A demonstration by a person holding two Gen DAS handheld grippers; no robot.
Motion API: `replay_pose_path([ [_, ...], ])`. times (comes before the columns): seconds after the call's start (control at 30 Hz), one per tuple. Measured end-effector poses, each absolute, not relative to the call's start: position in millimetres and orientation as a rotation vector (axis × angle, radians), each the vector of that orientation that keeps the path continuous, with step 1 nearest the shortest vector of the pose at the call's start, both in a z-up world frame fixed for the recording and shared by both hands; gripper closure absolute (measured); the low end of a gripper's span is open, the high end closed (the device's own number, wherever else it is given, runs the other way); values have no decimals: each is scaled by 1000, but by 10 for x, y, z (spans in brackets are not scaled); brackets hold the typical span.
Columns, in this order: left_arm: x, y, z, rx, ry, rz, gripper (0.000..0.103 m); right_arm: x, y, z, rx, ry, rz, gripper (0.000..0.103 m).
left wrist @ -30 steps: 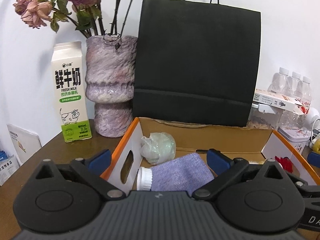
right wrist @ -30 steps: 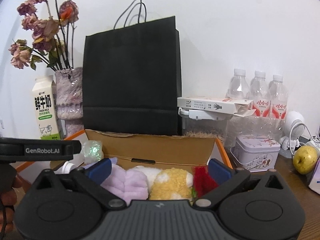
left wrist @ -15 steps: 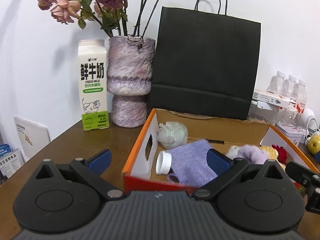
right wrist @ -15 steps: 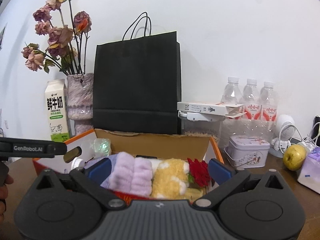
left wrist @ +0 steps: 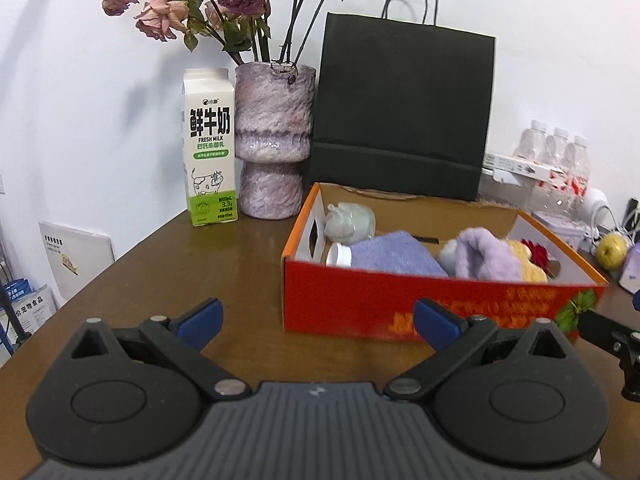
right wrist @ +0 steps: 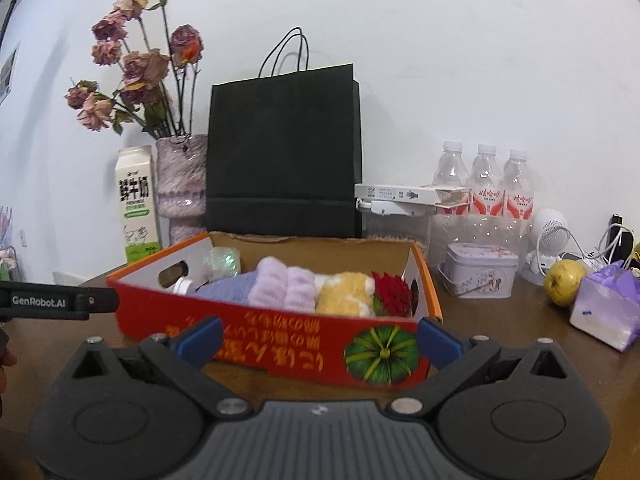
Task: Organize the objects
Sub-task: 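Withdraw both tools from the box back over the table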
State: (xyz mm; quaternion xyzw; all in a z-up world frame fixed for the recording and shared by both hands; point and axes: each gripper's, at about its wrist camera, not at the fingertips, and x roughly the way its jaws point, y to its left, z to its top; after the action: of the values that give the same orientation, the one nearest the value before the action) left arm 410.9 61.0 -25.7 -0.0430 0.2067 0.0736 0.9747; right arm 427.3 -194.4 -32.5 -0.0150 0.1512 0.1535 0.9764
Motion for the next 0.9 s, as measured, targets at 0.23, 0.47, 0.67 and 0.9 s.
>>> replay_pose_path([
  [0.23, 3711, 554, -286, -52, 432, 130, 0, 3888, -1952, -349, -42, 326, 334, 0],
  [0.47, 3321, 482, -357, -20, 450, 88, 0, 3519, -1911, -403, -73, 363, 369, 0],
  [0.67, 3112, 487, -421, -9, 481, 59, 0, 3263, -1910, -447, -64, 406, 371, 0],
  [0.9, 2957, 551, -458, -20, 501, 56, 0, 3048, -1993, -456, -33, 435, 346, 0],
])
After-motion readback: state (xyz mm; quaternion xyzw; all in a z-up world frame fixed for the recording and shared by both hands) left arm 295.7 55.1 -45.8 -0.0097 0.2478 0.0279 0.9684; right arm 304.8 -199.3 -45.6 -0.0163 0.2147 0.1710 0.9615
